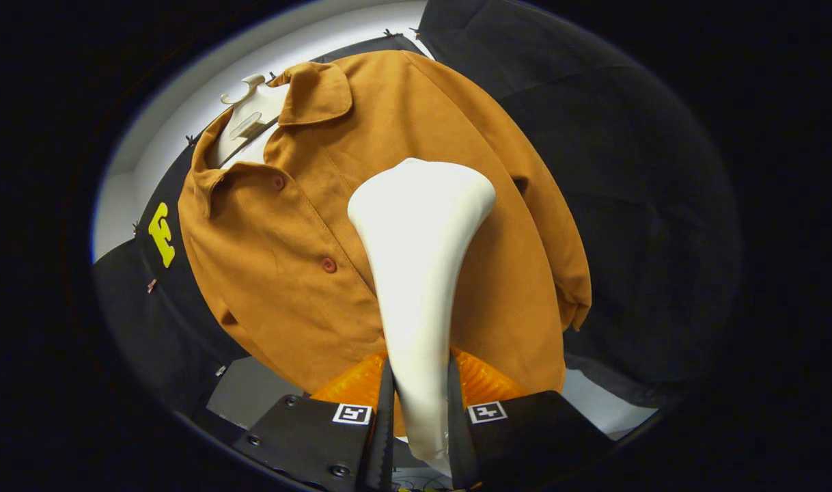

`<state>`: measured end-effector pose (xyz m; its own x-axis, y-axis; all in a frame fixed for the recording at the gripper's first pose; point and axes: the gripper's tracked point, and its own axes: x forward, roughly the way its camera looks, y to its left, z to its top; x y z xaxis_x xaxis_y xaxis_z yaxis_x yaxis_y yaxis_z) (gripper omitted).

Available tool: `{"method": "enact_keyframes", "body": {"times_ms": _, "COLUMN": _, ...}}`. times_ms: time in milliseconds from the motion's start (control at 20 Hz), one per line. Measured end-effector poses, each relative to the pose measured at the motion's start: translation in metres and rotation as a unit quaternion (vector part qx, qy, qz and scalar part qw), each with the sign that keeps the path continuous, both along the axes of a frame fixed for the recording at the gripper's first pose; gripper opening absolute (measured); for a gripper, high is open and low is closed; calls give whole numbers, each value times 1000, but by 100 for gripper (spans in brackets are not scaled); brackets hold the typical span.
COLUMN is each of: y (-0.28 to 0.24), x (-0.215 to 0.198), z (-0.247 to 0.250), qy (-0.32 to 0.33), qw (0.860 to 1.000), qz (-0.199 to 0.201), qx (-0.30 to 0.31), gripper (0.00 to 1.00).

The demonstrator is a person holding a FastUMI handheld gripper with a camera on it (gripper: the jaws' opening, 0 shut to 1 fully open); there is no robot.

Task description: Iron the clothes twice with a garment steamer, once on the left side and once on the right side.

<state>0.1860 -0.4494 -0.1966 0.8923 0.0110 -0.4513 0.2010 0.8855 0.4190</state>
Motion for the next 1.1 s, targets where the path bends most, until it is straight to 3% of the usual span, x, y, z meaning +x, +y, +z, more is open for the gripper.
{"method": "enact_keyframes", "body": {"times_ms": 550, "y": -10, "x": -31, "z": -75, "qy": 58, "qw": 997, "qz": -32, "qx": 50, "gripper": 37}}
{"method": "enact_keyframes", "body": {"times_ms": 1100, "y": -6, "x": -56, "z": -98, "qy": 87, "qw": 993, "qz": -69, "qx": 51, "gripper": 37}}
